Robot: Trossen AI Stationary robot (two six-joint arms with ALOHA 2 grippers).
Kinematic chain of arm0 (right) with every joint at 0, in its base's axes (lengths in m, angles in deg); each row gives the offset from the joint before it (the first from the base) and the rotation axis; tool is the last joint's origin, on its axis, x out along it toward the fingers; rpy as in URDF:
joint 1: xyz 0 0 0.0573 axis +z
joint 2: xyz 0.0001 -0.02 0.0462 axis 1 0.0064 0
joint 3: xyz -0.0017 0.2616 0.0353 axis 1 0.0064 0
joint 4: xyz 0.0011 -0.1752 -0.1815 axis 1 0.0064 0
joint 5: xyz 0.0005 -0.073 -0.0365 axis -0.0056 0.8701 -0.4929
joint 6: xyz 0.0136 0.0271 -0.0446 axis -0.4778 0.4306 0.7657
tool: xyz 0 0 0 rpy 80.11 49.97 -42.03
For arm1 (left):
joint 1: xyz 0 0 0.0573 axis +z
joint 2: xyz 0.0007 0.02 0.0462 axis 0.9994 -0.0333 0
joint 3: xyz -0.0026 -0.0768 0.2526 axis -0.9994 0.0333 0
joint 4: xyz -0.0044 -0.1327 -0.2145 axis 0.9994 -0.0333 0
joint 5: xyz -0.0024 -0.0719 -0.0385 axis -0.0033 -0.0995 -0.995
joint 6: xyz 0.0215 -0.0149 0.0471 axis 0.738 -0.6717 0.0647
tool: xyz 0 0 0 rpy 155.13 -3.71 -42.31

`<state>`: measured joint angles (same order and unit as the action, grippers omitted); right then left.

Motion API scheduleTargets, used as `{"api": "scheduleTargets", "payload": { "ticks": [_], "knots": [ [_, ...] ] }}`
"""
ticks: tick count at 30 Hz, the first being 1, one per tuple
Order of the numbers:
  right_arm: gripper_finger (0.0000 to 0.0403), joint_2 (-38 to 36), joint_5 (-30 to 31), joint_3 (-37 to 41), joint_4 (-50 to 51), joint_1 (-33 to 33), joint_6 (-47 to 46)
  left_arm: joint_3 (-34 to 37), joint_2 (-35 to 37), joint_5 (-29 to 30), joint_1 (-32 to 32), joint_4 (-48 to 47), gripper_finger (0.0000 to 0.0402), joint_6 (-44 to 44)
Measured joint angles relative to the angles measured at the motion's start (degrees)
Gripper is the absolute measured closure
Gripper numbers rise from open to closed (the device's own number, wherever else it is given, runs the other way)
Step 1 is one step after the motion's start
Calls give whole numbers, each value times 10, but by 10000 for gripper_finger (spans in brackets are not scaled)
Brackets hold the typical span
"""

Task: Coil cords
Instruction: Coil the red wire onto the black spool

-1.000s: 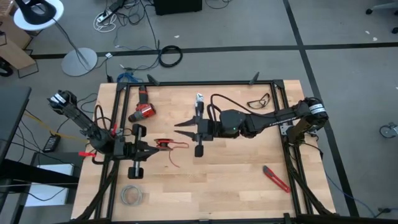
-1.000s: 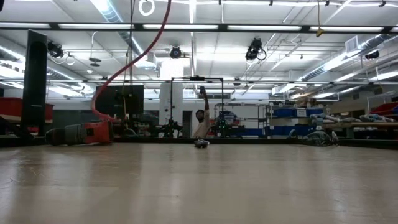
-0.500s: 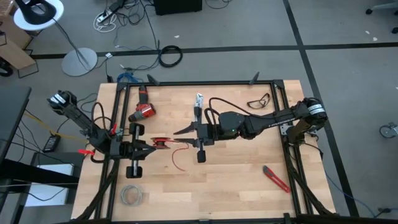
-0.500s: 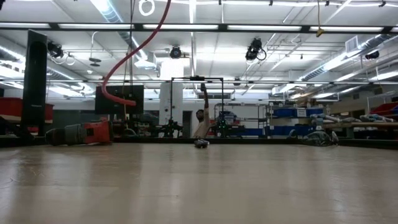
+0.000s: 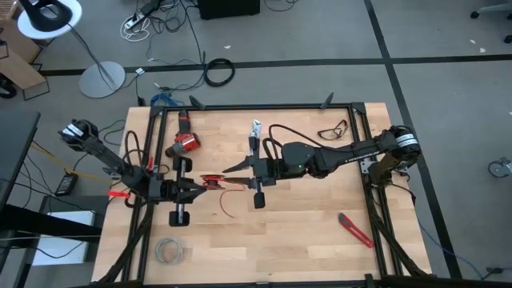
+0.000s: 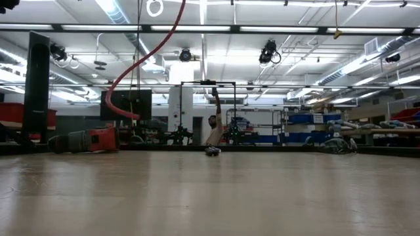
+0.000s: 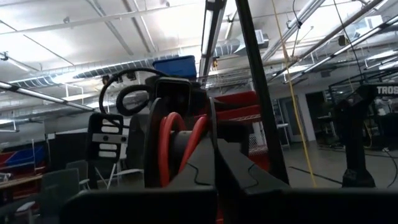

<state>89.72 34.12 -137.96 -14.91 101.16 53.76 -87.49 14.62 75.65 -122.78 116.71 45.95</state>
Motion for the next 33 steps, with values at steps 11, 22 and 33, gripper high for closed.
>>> {"api": "scheduleTargets", "payload": {
  "ticks": [11,22,33],
  "knots": [
    [391,0,0,0,1,0,7,0,-1,-29,11,13,401,-4],
    [401,0,5,0,3,0,16,0,-1,-17,10,12,374,7],
    [402,1,39,0,63,-1,-9,-4,0,64,-26,43,204,78]
  ]
}}
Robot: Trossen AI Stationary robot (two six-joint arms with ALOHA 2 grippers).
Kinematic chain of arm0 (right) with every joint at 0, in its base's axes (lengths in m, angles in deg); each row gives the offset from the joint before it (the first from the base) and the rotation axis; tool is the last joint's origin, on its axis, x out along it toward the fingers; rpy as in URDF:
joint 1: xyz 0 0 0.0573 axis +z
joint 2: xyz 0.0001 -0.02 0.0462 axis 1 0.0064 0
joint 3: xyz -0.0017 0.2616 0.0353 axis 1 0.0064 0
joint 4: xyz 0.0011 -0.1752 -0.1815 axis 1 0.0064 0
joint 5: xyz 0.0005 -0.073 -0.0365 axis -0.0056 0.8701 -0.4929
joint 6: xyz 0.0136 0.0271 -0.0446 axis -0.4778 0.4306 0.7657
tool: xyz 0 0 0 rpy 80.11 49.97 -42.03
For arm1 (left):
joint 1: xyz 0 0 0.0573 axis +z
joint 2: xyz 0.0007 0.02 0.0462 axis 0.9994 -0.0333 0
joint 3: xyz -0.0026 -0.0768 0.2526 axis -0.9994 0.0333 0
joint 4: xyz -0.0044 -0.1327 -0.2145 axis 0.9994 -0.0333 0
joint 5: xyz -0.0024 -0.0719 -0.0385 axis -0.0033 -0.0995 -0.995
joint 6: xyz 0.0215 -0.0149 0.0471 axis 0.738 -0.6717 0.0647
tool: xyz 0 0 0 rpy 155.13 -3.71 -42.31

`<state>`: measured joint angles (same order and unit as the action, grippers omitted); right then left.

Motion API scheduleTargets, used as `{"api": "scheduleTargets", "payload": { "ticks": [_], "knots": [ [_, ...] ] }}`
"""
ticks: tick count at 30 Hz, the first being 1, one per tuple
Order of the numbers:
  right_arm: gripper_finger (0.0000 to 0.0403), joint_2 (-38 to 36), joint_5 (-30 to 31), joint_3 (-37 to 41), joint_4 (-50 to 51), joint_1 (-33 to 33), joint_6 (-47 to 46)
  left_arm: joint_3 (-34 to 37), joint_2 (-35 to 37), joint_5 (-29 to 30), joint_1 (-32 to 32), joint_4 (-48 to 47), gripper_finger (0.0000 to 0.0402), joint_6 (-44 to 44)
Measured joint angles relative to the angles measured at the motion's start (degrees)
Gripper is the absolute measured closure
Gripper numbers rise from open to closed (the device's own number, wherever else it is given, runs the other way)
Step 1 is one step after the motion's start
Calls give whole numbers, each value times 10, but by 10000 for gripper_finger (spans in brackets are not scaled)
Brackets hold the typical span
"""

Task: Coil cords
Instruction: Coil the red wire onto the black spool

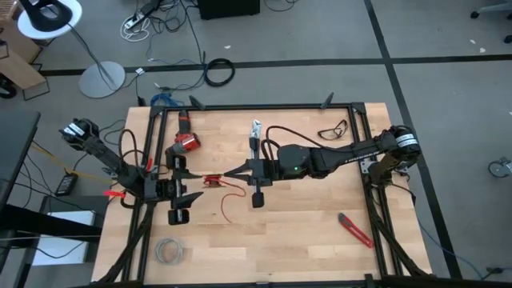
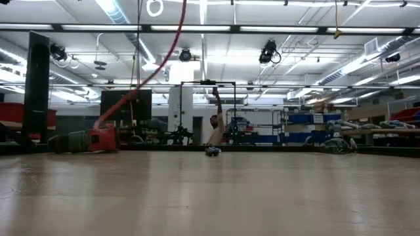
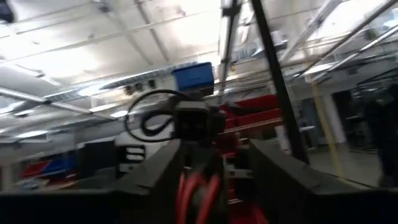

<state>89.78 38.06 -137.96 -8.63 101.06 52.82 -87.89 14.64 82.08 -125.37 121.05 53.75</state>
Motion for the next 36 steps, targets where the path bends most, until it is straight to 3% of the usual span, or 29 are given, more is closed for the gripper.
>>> {"api": "scheduleTargets", "payload": {
  "ticks": [3,7,10,13,18,23,28,36],
  "knots": [
    [403,0,11,0,37,-7,-20,-16,1,76,-24,-22,176,31],
    [403,0,14,0,83,-24,-55,-69,1,206,-55,-140,168,42],
    [403,-1,12,0,103,-37,-82,-133,1,282,-73,-301,173,-2],
    [403,-1,-3,0,122,-51,-109,-213,-1,325,-79,-534,181,-111],
    [403,-2,-38,0,141,-67,-144,-349,-29,331,-70,-875,194,-309],
    [403,-2,-45,0,154,-69,-147,-456,-79,277,-36,-1081,203,-416],
    [403,-2,-47,0,154,-69,-147,-522,-132,197,16,-1186,213,-454],
    [403,-1,-48,0,156,-69,-147,-575,-176,114,69,-1237,235,-454]
  ]
}}
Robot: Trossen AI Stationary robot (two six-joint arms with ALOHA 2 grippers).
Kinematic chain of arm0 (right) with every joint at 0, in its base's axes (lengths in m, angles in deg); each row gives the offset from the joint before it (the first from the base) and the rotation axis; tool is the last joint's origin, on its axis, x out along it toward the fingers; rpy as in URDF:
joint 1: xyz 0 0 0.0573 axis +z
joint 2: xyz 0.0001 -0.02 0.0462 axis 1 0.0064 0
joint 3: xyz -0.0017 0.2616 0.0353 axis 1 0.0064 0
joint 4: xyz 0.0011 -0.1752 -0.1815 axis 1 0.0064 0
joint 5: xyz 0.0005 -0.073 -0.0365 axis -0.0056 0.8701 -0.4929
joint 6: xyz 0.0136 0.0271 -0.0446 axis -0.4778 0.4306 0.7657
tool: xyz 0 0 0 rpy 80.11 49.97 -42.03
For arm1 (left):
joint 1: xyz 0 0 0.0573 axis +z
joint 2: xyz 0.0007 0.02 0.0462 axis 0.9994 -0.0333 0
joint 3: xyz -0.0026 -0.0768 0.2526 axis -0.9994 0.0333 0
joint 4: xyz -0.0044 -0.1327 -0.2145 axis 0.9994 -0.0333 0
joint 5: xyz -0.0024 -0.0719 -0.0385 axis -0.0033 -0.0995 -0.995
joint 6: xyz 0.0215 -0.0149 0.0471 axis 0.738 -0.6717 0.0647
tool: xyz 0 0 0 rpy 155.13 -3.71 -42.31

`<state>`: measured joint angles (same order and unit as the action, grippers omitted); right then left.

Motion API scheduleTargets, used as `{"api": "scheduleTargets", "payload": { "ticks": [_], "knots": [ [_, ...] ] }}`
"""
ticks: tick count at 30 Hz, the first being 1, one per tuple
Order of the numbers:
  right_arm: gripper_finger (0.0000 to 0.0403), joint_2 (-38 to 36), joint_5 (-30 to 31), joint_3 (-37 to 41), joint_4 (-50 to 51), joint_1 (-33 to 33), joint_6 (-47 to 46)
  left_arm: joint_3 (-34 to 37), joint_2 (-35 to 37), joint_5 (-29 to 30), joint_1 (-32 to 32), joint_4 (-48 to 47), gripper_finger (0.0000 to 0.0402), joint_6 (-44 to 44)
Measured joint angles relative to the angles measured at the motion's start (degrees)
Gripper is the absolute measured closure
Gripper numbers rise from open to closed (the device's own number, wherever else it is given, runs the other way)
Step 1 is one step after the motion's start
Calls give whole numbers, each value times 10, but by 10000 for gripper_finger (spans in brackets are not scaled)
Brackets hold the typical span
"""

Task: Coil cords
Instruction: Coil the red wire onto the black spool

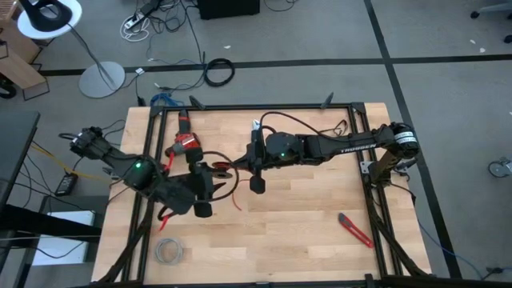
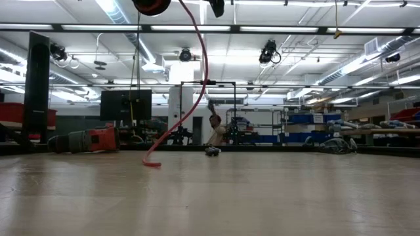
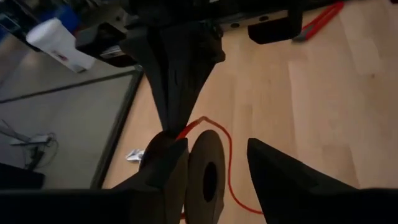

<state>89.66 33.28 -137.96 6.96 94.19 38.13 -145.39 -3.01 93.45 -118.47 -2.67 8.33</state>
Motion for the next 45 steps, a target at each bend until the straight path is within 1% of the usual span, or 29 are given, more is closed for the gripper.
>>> {"api": "scheduleTargets", "payload": {
  "ticks": [6,10,20,22,28,32,36,40,45],
  "knots": [
    [403,0,0,0,0,0,1,-5,-1,-11,11,-13,266,1],
    [403,0,0,0,0,0,5,-5,-2,-11,15,-31,299,0],
    [403,1,2,0,-9,0,16,-5,-2,-13,19,-39,384,-1],
    [403,1,2,0,-15,1,20,-5,-2,-12,19,-40,395,-1],
    [402,1,6,0,-31,9,54,-2,-1,-10,17,-25,399,-2],
    [392,1,22,0,-46,16,73,11,1,-6,10,2,400,-2],
    [369,1,51,0,-63,25,86,28,2,8,3,28,401,-16],
    [341,1,54,0,-103,33,96,49,1,23,-9,45,401,-43],
    [302,1,57,0,-133,45,124,88,4,25,-20,109,401,-46]
  ]
}}
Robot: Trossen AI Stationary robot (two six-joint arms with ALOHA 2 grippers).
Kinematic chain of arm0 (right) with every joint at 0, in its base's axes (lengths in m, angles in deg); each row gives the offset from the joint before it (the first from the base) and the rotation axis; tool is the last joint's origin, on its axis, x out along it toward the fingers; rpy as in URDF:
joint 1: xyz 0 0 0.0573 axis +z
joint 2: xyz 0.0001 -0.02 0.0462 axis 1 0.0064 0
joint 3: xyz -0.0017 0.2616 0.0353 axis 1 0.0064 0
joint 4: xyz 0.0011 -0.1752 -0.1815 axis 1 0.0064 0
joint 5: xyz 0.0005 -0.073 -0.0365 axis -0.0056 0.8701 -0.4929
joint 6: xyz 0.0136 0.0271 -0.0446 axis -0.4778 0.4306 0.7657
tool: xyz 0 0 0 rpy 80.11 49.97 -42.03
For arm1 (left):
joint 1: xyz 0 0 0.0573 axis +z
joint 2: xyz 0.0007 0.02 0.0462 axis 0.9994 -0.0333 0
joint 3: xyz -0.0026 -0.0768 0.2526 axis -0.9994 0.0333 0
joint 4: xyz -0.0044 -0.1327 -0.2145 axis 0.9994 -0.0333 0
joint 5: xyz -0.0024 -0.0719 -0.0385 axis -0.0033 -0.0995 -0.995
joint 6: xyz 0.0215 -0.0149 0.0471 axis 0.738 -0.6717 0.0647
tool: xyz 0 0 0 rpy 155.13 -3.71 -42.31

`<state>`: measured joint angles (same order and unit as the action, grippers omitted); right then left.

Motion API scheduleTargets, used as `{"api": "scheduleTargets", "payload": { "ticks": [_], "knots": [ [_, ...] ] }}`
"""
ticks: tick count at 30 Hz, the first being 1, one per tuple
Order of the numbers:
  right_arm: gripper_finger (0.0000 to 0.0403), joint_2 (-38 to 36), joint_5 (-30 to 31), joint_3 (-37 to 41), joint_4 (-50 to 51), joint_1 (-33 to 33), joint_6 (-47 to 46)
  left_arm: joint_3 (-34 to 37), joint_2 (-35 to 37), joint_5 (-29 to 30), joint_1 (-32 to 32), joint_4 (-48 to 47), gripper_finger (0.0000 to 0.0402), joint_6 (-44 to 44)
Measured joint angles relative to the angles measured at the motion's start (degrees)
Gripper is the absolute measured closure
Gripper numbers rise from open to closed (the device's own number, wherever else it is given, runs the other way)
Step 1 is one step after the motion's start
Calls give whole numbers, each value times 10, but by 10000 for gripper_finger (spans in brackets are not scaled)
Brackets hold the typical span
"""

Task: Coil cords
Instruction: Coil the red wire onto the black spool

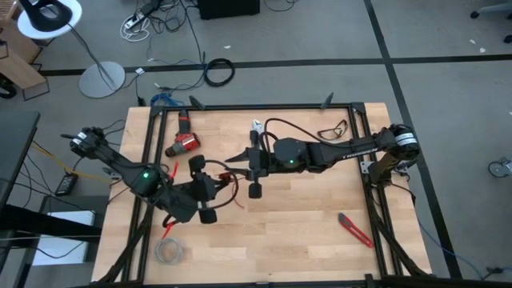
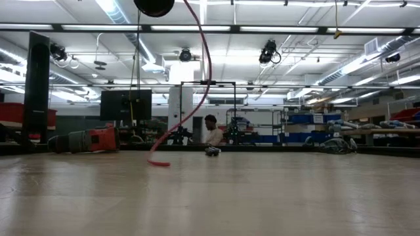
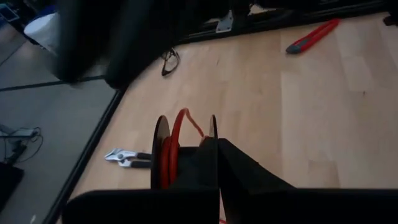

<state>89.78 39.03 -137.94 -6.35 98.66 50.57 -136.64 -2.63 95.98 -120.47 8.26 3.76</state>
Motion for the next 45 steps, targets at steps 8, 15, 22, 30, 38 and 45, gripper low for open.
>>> {"api": "scheduleTargets", "payload": {
  "ticks": [8,15,22,30,38,45],
  "knots": [
    [255,0,1,0,-4,10,3,61,0,15,-4,117,401,10],
    [245,0,14,0,-14,26,46,121,0,16,-4,252,401,54],
    [250,-2,55,0,-24,41,84,168,10,16,-4,346,401,92],
    [254,-8,92,0,-24,52,98,250,62,1,-4,495,401,149],
    [257,-9,96,0,-19,52,101,350,109,-42,-8,704,401,226],
    [262,-9,106,0,-18,52,101,443,125,-88,-8,917,401,271]
  ]
}}
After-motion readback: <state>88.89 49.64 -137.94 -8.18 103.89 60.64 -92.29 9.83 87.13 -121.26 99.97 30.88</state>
